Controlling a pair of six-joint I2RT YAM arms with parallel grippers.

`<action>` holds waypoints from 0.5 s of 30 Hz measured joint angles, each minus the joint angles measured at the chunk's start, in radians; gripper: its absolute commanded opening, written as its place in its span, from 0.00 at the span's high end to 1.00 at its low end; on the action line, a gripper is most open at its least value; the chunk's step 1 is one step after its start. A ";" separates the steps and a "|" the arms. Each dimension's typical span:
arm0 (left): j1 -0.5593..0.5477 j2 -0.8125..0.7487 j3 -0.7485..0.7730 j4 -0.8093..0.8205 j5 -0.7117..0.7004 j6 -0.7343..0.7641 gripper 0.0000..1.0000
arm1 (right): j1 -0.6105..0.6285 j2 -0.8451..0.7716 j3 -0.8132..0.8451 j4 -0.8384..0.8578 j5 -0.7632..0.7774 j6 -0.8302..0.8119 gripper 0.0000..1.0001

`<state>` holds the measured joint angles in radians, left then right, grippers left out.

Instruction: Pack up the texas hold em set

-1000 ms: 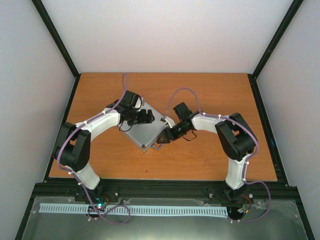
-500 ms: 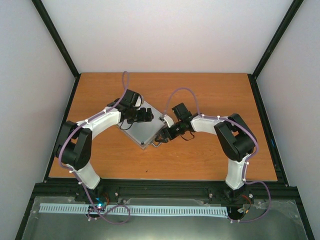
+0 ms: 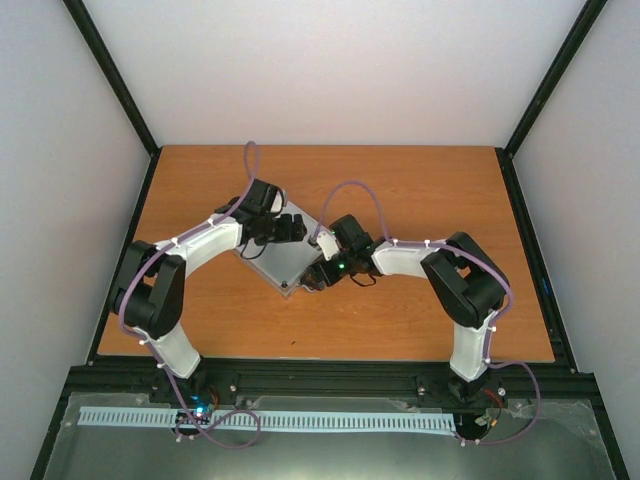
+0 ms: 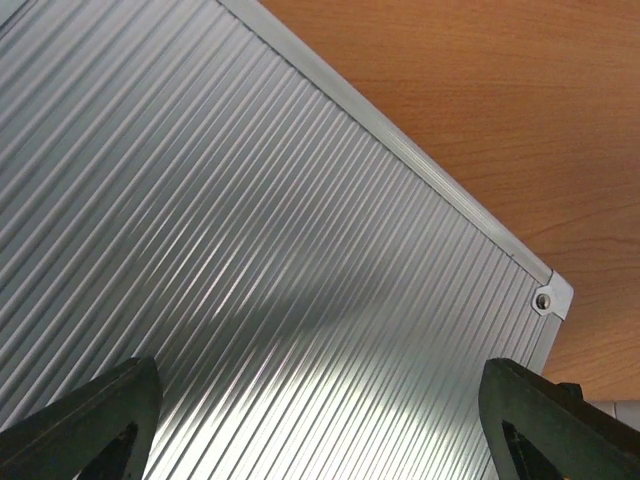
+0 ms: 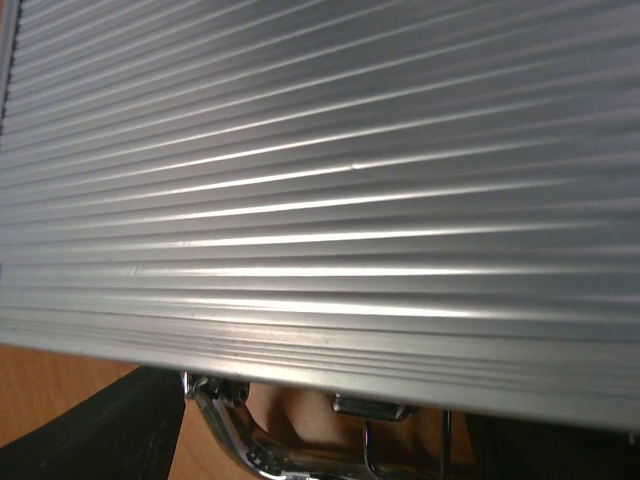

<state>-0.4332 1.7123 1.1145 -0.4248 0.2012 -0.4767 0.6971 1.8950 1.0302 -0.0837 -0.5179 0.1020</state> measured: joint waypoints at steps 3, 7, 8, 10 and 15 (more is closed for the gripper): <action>0.000 0.005 -0.004 0.027 0.001 -0.005 0.10 | 0.013 -0.003 -0.001 0.013 0.063 0.011 0.22; 0.000 0.005 -0.009 0.042 -0.006 -0.005 0.10 | 0.018 0.004 -0.002 0.029 0.060 0.014 0.22; 0.000 0.005 -0.010 0.045 -0.011 -0.005 0.10 | 0.015 0.008 -0.001 0.037 0.040 0.018 0.22; 0.001 0.005 -0.011 0.050 -0.019 -0.005 0.10 | -0.002 0.019 -0.001 0.059 -0.022 0.031 0.22; 0.003 0.005 -0.011 0.053 -0.035 -0.005 0.10 | -0.053 0.052 0.008 0.089 -0.208 0.036 0.23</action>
<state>-0.4305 1.7176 1.1034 -0.3717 0.1665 -0.4816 0.6445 1.9469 1.0378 0.0055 -0.7258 0.1383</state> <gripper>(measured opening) 0.896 0.777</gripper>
